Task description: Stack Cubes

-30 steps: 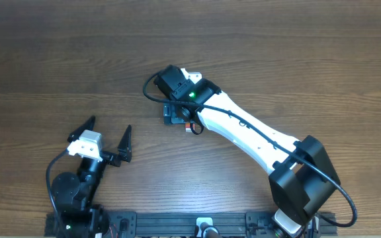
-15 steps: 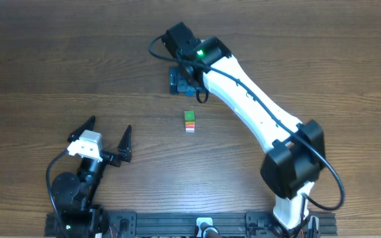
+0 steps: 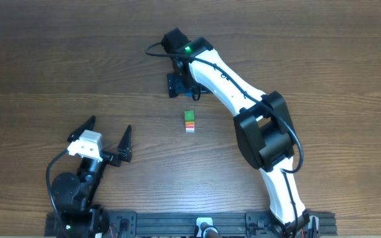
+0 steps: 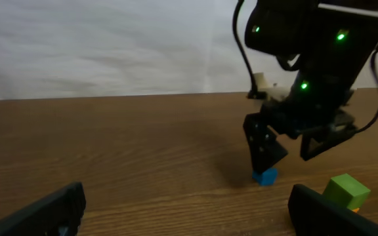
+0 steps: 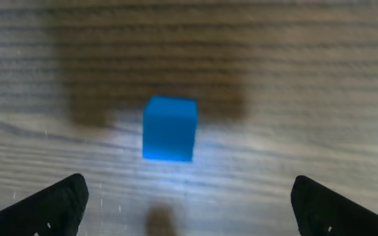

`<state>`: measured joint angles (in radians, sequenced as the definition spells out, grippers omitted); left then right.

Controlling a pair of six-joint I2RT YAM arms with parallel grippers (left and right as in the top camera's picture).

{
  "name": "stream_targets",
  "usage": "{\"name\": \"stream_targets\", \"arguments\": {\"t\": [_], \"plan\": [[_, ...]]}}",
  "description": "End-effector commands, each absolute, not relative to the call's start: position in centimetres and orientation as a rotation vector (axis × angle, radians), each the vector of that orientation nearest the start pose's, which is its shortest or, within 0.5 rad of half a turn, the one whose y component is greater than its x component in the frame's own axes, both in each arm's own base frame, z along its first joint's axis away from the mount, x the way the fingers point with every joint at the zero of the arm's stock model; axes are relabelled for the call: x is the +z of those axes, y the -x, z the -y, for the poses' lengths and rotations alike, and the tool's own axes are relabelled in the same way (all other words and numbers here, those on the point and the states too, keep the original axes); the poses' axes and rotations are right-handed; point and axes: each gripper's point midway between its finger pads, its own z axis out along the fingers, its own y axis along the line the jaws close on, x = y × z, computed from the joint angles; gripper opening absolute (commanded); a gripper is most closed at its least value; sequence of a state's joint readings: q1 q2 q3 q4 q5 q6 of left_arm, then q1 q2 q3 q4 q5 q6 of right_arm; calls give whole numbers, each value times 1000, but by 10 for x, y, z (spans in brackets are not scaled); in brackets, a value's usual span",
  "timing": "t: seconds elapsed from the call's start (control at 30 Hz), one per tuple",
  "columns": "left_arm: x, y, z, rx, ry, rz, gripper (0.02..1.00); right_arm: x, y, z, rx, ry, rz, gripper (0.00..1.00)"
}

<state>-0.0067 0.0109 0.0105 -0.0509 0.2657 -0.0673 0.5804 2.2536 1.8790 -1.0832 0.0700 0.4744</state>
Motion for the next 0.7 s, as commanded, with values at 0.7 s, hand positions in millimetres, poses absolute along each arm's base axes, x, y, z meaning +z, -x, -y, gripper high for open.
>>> {"name": "stream_targets", "arguments": {"t": [0.7], "plan": [[162, -240, 47, -269, -169, -1620, 996, 14, -411, -245, 18, 153, -3007, 663]]}}
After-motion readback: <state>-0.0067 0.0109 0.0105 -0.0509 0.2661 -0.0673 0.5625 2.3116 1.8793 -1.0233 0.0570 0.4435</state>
